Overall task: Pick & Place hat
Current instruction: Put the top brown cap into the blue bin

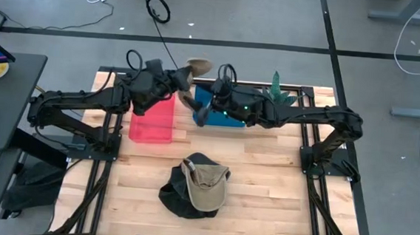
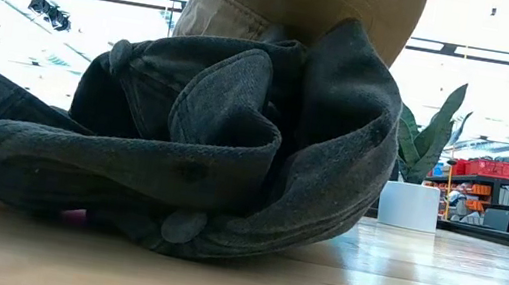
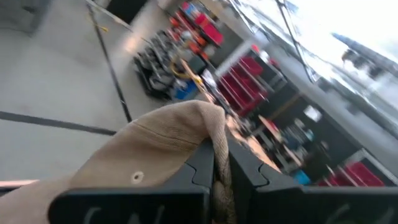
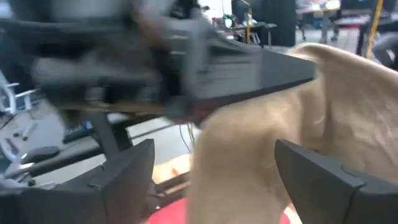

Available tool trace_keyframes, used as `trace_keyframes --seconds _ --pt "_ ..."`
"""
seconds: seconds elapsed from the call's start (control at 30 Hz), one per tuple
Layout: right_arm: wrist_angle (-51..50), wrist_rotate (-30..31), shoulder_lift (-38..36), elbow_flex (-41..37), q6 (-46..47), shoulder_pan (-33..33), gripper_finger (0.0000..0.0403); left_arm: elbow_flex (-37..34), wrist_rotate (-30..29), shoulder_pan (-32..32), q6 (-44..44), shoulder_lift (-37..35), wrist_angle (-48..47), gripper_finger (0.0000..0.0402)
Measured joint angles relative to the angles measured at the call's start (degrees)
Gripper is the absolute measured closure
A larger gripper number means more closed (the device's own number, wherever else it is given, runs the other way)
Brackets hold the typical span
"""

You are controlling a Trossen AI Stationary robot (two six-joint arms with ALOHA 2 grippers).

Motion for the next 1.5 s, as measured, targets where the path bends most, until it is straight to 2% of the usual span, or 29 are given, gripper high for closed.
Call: trace_keyframes --seconds 0.17,0.33,0.83,0.93,1.03,1.1,1.2,1.33,1.37,1.5 --pt "-1.4 -0.2 0.4 0.0 0.5 -1.2 0.0069 0.0 6.7 0.1 1.0 0.0 0.6 0.0380" --pt "-1.9 -3.8 1.0 0.0 7.9 -1.8 0.0069 0.0 11.7 0.7 1.2 0.0 0.9 0.0380" --pt "0.4 -2.0 2.8 0.0 10.0 -1.8 0.0069 0.0 15.1 1.5 1.6 0.0 0.5 0.0380" --pt "0.1 -2.6 2.8 0.0 9.9 -1.8 0.0082 0.0 15.1 1.5 1.8 0.0 0.5 0.0380" --pt "-0.1 -4.6 2.8 0.0 9.7 -2.3 0.0120 0.0 15.2 1.5 2.4 0.0 0.2 0.0380" --pt "-0.2 -5.8 2.8 0.0 9.3 -2.5 0.0160 0.0 15.2 1.5 2.5 0.0 0.0 0.0380" --pt "-0.6 -6.0 2.8 0.0 8.3 -2.6 0.0239 0.0 15.2 1.4 2.5 0.0 -0.3 0.0380" --pt "-0.8 -8.5 2.7 0.0 9.5 -2.8 0.0366 0.0 15.3 1.4 3.5 0.0 -1.6 0.0380" --pt "-0.8 -9.6 2.7 0.0 9.9 -2.9 0.0381 0.0 15.3 1.4 3.8 0.0 -2.2 0.0380" --pt "-2.6 -10.7 2.7 0.0 11.4 -2.9 0.0387 0.0 17.2 1.4 4.6 0.0 -3.3 0.0370"
